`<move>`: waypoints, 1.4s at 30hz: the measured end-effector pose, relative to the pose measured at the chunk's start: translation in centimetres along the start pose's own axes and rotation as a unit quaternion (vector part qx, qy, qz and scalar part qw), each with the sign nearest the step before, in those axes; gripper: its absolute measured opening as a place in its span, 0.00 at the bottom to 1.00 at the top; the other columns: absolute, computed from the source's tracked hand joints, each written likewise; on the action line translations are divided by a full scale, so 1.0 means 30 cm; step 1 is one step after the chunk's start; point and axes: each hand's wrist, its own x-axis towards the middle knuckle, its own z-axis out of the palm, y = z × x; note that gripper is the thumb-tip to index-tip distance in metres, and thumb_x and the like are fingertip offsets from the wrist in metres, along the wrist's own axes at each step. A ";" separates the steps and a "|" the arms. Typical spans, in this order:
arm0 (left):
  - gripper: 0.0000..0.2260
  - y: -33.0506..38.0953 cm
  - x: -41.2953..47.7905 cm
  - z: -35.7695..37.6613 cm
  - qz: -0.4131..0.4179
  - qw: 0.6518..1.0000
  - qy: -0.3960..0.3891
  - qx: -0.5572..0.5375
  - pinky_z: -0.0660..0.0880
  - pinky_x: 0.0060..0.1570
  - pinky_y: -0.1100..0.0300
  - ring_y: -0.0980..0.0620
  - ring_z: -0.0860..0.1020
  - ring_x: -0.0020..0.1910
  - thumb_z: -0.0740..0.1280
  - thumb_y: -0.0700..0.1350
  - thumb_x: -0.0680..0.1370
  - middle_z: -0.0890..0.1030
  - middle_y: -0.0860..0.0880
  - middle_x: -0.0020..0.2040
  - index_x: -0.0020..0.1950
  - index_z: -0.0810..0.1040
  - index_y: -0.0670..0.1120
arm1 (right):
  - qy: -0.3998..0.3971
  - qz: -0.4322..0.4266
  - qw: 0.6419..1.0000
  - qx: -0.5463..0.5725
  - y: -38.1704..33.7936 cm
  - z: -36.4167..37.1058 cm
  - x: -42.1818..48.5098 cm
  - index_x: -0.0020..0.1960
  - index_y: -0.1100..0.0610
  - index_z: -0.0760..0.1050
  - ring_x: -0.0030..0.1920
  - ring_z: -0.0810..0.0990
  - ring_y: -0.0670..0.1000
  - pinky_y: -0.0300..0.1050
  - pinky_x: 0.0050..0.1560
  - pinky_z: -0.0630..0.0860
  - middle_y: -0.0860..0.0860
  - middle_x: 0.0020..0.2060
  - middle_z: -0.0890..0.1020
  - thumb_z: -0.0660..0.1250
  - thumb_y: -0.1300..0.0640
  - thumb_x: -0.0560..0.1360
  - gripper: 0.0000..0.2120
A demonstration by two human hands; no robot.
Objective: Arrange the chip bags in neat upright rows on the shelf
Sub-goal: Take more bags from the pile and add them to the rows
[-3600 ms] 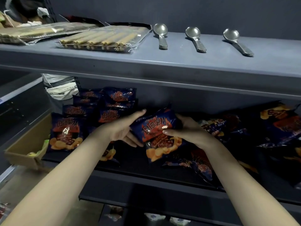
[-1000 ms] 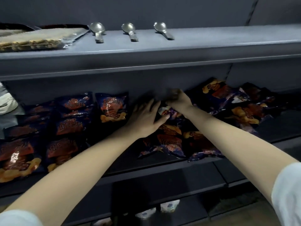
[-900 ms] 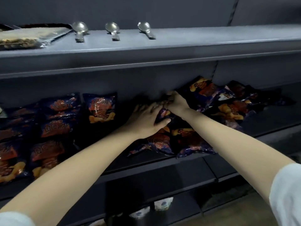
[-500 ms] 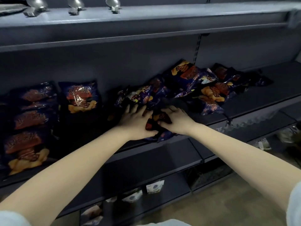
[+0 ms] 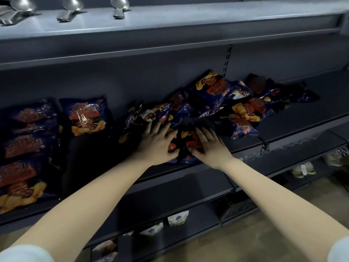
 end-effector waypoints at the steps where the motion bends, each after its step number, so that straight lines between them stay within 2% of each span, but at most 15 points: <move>1: 0.32 -0.006 0.006 0.006 0.001 1.000 0.005 -0.001 0.45 0.72 0.41 0.42 0.52 0.75 0.52 0.67 0.75 0.55 0.46 0.77 0.75 0.56 0.54 | 0.001 0.004 1.000 0.002 0.000 0.004 0.010 0.77 0.47 0.43 0.76 0.42 0.53 0.56 0.73 0.49 0.48 0.77 0.47 0.53 0.33 0.75 0.38; 6: 0.31 -0.026 0.059 0.038 0.001 1.000 0.014 -0.006 0.46 0.72 0.40 0.43 0.53 0.74 0.51 0.66 0.75 0.55 0.47 0.77 0.75 0.56 0.55 | -0.012 0.035 0.999 0.009 -0.016 0.011 0.059 0.77 0.46 0.41 0.75 0.46 0.60 0.59 0.72 0.53 0.48 0.77 0.46 0.51 0.32 0.74 0.38; 10: 0.31 -0.037 0.100 0.054 0.017 1.000 0.025 -0.002 0.49 0.71 0.43 0.43 0.58 0.72 0.50 0.66 0.75 0.61 0.47 0.75 0.75 0.58 0.53 | -0.010 0.050 0.999 0.004 -0.008 0.007 0.068 0.77 0.46 0.41 0.75 0.47 0.62 0.58 0.72 0.55 0.49 0.77 0.46 0.51 0.32 0.75 0.38; 14: 0.30 -0.052 0.129 0.064 0.034 0.999 0.030 -0.012 0.52 0.70 0.46 0.44 0.61 0.70 0.46 0.64 0.75 0.63 0.48 0.73 0.74 0.59 0.53 | 0.007 0.064 0.998 -0.008 -0.017 0.006 0.084 0.77 0.47 0.44 0.74 0.50 0.63 0.58 0.71 0.57 0.51 0.76 0.51 0.53 0.33 0.75 0.37; 18: 0.30 -0.064 0.139 0.076 0.042 0.999 0.011 -0.015 0.51 0.70 0.44 0.43 0.59 0.71 0.47 0.64 0.75 0.61 0.47 0.74 0.75 0.57 0.53 | 0.041 0.075 0.996 -0.010 -0.035 0.014 0.073 0.76 0.50 0.50 0.72 0.56 0.64 0.58 0.68 0.62 0.53 0.73 0.59 0.56 0.36 0.76 0.35; 21: 0.32 -0.052 0.114 0.086 0.035 0.999 -0.010 -0.014 0.45 0.71 0.41 0.41 0.56 0.73 0.44 0.66 0.74 0.58 0.47 0.76 0.75 0.54 0.54 | 0.071 0.076 0.995 -0.002 -0.035 0.023 0.043 0.75 0.51 0.54 0.68 0.61 0.64 0.55 0.65 0.66 0.54 0.69 0.64 0.58 0.40 0.77 0.32; 27: 0.31 -0.075 0.112 0.055 0.025 0.999 -0.041 0.006 0.41 0.72 0.41 0.42 0.51 0.75 0.43 0.66 0.76 0.52 0.46 0.77 0.76 0.49 0.54 | 0.151 0.066 0.984 0.072 -0.064 -0.025 0.009 0.74 0.53 0.59 0.62 0.66 0.62 0.53 0.60 0.67 0.56 0.65 0.68 0.61 0.46 0.77 0.28; 29: 0.33 -0.077 0.108 0.034 0.030 0.999 -0.019 0.009 0.39 0.72 0.43 0.44 0.51 0.75 0.38 0.66 0.75 0.52 0.46 0.77 0.77 0.46 0.53 | 0.179 0.057 0.975 0.117 -0.081 -0.055 -0.001 0.73 0.53 0.61 0.61 0.67 0.61 0.52 0.61 0.66 0.56 0.64 0.69 0.62 0.47 0.76 0.28; 32: 0.34 -0.078 0.097 -0.024 0.033 0.993 0.091 -0.072 0.39 0.73 0.50 0.47 0.58 0.74 0.35 0.63 0.75 0.60 0.46 0.75 0.77 0.50 0.49 | 0.208 0.039 0.957 0.197 -0.107 -0.132 0.005 0.72 0.53 0.63 0.63 0.68 0.60 0.51 0.63 0.67 0.55 0.63 0.70 0.64 0.49 0.76 0.26; 34: 0.33 -0.082 0.084 -0.065 0.014 0.960 0.157 -0.233 0.46 0.71 0.57 0.47 0.63 0.72 0.41 0.62 0.76 0.65 0.44 0.73 0.76 0.55 0.47 | 0.248 0.024 0.938 0.242 -0.135 -0.183 0.022 0.70 0.54 0.65 0.63 0.70 0.57 0.46 0.63 0.67 0.55 0.63 0.72 0.65 0.51 0.76 0.25; 36: 0.34 -0.081 0.069 -0.107 -0.009 0.891 0.175 -0.419 0.56 0.65 0.69 0.54 0.67 0.68 0.45 0.66 0.75 0.66 0.47 0.72 0.76 0.54 0.47 | 0.287 0.015 0.917 0.276 -0.177 -0.224 0.050 0.69 0.56 0.67 0.62 0.71 0.53 0.33 0.58 0.64 0.55 0.62 0.73 0.65 0.52 0.76 0.23; 38: 0.42 -0.073 0.046 -0.154 -0.035 0.815 0.189 -0.547 0.62 0.57 0.78 0.61 0.70 0.62 0.49 0.72 0.71 0.66 0.52 0.69 0.76 0.50 0.47 | 0.308 0.011 0.894 0.324 -0.242 -0.252 0.084 0.69 0.57 0.67 0.60 0.71 0.48 0.25 0.53 0.61 0.55 0.61 0.73 0.65 0.52 0.77 0.22; 40: 0.48 -0.070 0.014 -0.184 -0.060 0.760 0.205 -0.614 0.67 0.55 0.76 0.64 0.71 0.60 0.53 0.76 0.67 0.66 0.55 0.66 0.76 0.48 0.46 | 0.314 0.007 0.867 0.387 -0.327 -0.259 0.112 0.68 0.57 0.67 0.57 0.70 0.44 0.22 0.51 0.61 0.53 0.60 0.73 0.64 0.53 0.77 0.21; 42: 0.48 -0.077 -0.029 -0.190 -0.082 0.719 0.207 -0.658 0.69 0.60 0.67 0.68 0.70 0.61 0.59 0.74 0.67 0.65 0.58 0.67 0.76 0.48 0.47 | 0.292 0.007 0.842 0.454 -0.422 -0.241 0.127 0.68 0.56 0.67 0.57 0.71 0.45 0.26 0.54 0.63 0.52 0.60 0.72 0.63 0.52 0.77 0.20</move>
